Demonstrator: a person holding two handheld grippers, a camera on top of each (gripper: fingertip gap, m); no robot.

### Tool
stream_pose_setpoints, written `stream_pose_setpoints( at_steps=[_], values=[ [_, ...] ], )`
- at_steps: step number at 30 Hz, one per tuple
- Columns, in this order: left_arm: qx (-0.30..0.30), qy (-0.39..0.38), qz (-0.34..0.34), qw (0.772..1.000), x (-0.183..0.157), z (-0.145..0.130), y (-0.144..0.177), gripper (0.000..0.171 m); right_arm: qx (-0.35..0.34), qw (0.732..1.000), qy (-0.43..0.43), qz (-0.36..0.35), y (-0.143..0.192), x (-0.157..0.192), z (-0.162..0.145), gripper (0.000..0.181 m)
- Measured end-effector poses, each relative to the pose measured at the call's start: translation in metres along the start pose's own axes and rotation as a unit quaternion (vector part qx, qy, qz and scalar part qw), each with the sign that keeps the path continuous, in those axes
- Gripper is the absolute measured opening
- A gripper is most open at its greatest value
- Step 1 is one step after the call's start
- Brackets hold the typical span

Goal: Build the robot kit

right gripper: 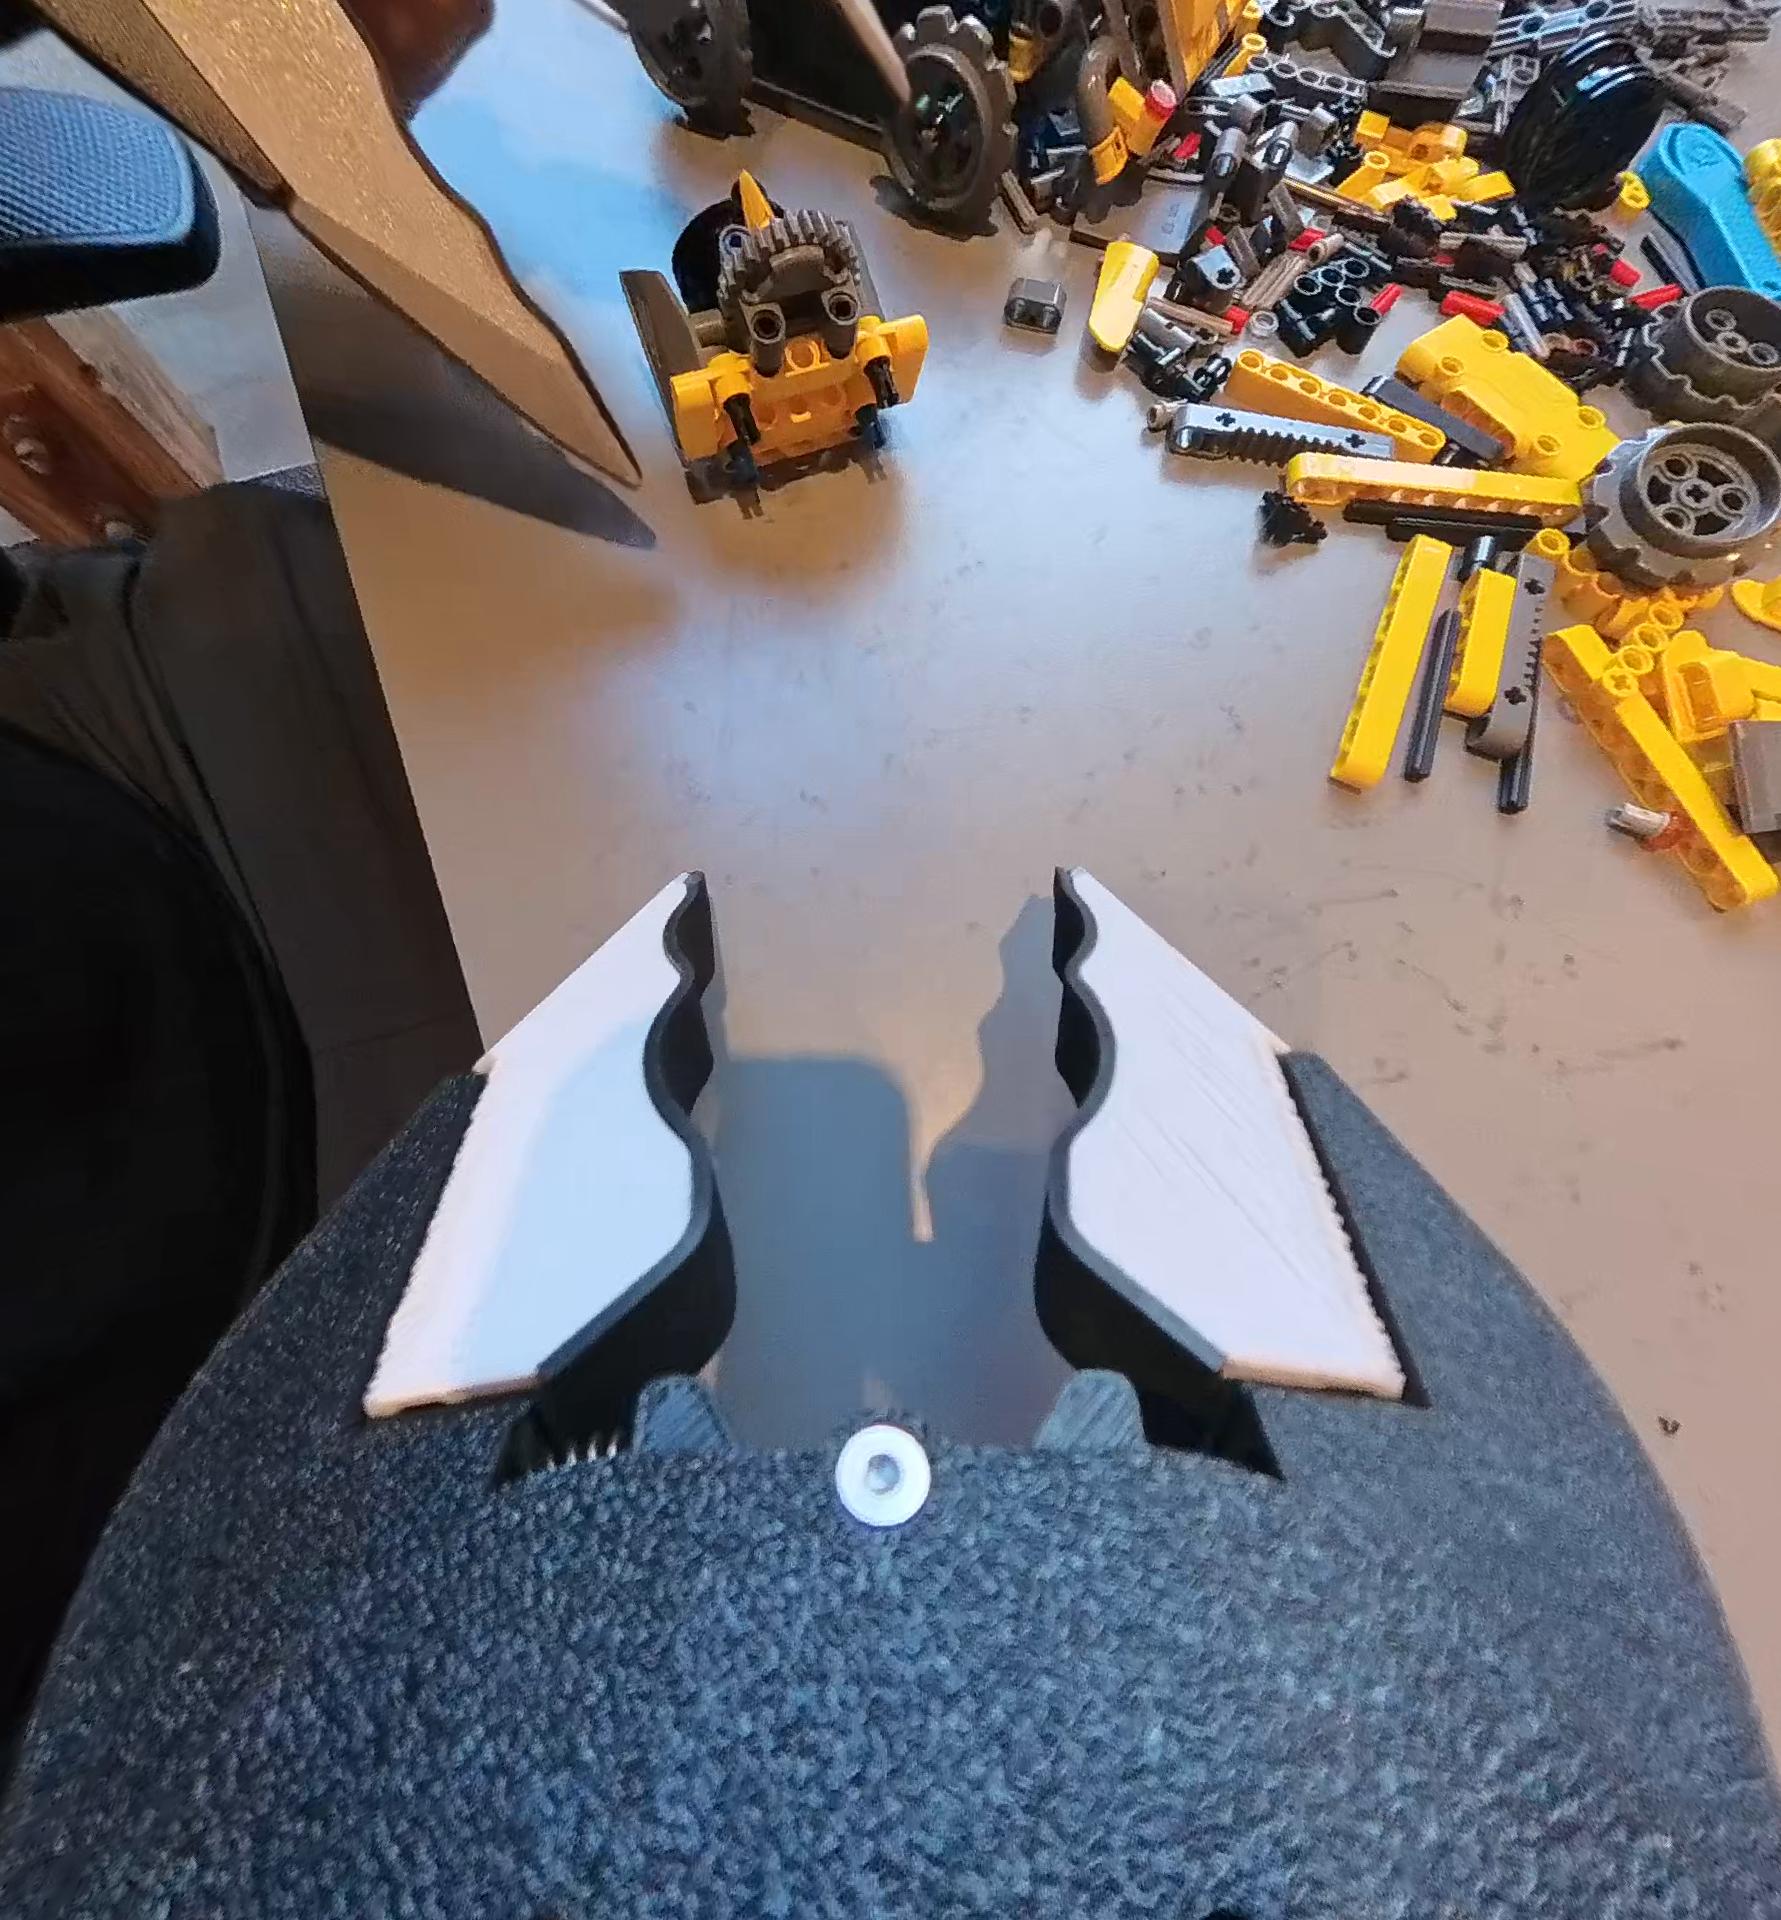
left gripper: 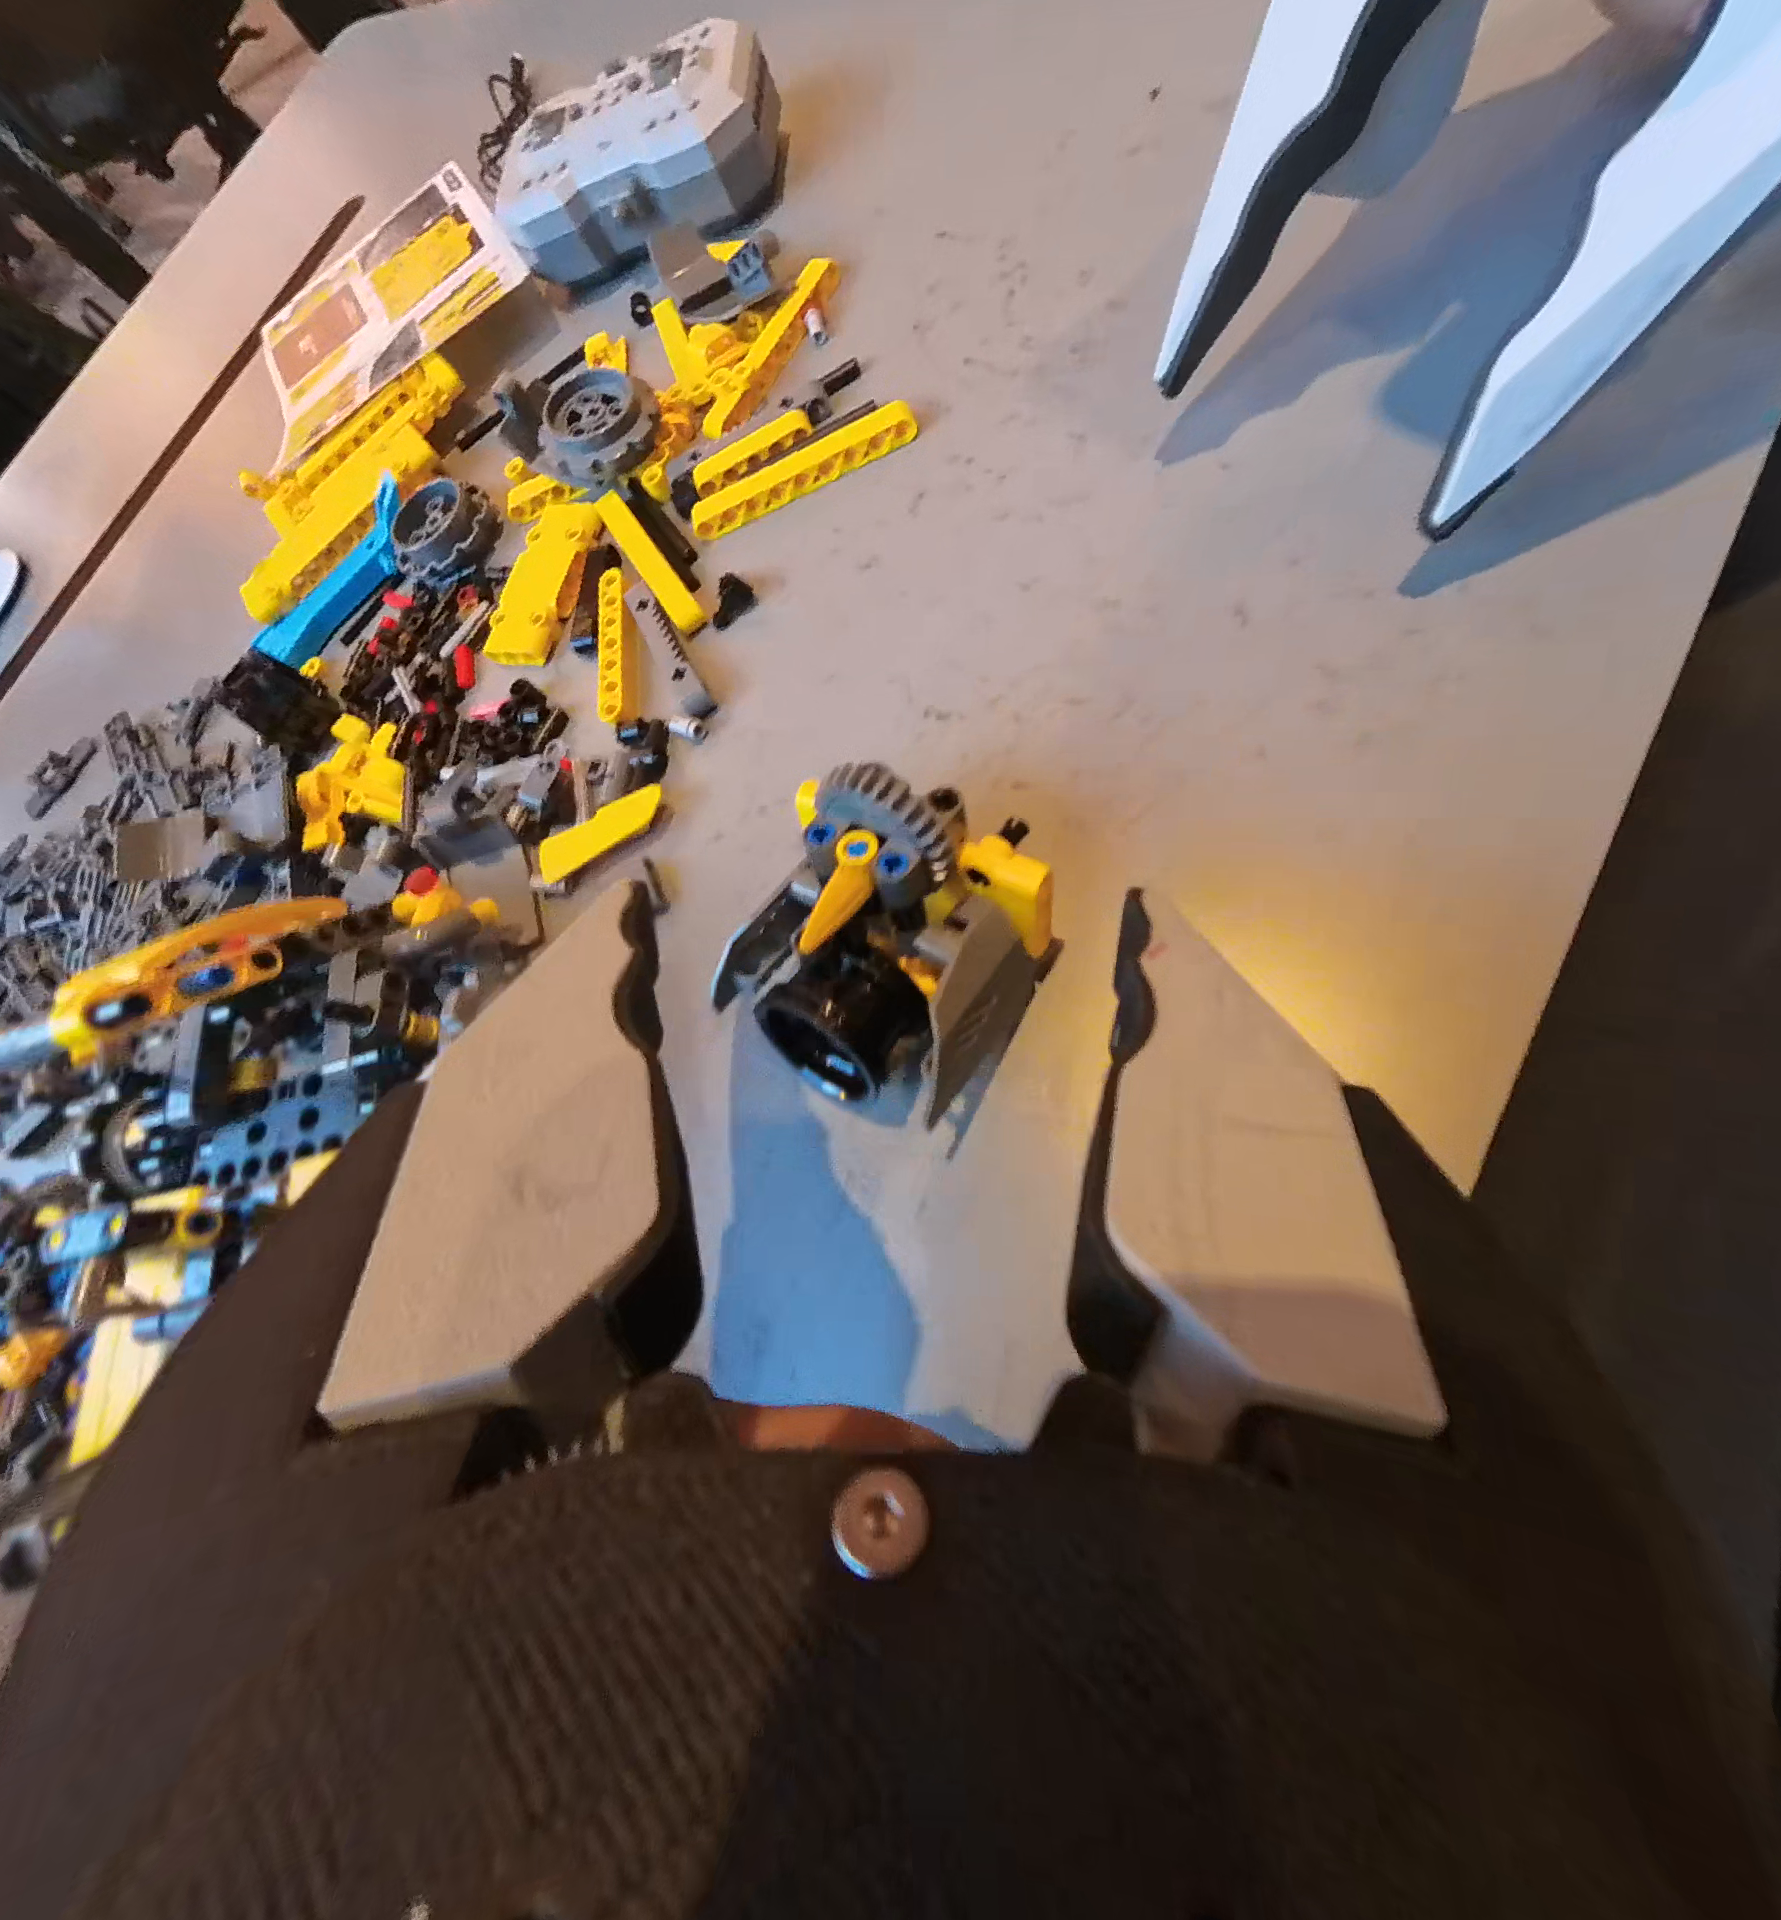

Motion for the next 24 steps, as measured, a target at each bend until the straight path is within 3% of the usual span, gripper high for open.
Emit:
stream_pose_setpoints(
  at_steps=[7, 12, 16, 24],
  values=[
    [0.026, 0.041, 0.017, 0.999, -0.009, -0.029, 0.017, 0.084, 0.001, 1.000, -0.002, 0.012, -0.001, 0.000, 0.001, 0.062],
    [0.009, 0.049, 0.036, 0.998, -0.014, -0.032, 0.023, 0.081, -0.013, 0.999, -0.014, 0.033, -0.007, 0.002, 0.010, 0.061],
    [0.022, 0.059, 0.010, 0.998, -0.015, -0.034, 0.020, 0.080, -0.025, 0.998, -0.020, 0.062, -0.023, 0.010, 0.027, 0.065],
    [0.027, 0.111, -0.065, 0.991, -0.012, -0.036, 0.017, 0.077, -0.046, 0.993, -0.009, 0.106, -0.064, 0.019, 0.066, 0.089]
  ],
)
Point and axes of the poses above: each gripper's, where its closed fingertips meet, y back along the fingers, z out of its top, x = y × z across the jaws, the point moved 7 cm from there along y, back along the fingers, and after that the axes turned 4 degrees about -z, right-handed, at the moved point
